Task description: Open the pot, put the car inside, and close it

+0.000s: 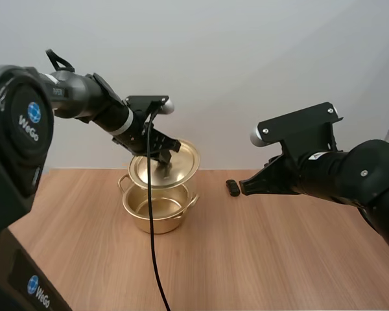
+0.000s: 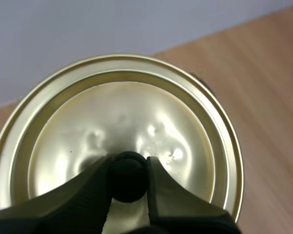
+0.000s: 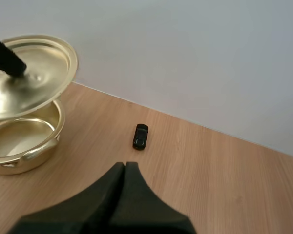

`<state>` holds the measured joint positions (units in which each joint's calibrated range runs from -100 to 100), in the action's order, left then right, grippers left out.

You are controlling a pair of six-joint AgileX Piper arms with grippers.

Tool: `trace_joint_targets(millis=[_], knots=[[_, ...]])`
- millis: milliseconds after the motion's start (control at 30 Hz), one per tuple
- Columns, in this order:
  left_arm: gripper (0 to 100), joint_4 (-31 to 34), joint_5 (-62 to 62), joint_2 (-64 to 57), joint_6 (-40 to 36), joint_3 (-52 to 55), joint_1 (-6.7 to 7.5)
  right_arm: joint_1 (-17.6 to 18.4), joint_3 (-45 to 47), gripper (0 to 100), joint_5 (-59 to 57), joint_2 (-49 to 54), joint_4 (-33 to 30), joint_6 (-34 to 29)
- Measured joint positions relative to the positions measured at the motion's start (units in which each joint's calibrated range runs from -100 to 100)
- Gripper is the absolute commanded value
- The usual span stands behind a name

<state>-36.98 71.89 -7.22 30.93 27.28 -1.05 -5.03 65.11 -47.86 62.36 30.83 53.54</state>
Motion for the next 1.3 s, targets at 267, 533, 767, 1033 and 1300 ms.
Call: trace_joint_targets(millis=[267,533,767,1033,1300], knots=[[0,-14.08,-7.18,-15.84,0.87,-5.5,-2.14,0.0,-7.67,87,2.33,-15.44,13.4,10.29],[0,-21.49,-4.68,-30.49,-0.12,-12.33,-6.58,0.0,-18.56,83,2.33,-31.4,16.52,10.26],[0,-22.29,-0.55,-32.64,-1.22,-14.32,-8.45,0.0,-24.86,83,2.33,-44.55,16.02,10.59],[0,-23.46,0.13,-32.76,-1.22,-14.32,-8.45,1.14,-28.86,82,1.98,-59.67,16.18,11.98],[0,-23.46,4.09,-32.76,-1.22,-14.32,-8.45,4.13,-30.23,82,12.52,-66.95,16.14,12.21]])
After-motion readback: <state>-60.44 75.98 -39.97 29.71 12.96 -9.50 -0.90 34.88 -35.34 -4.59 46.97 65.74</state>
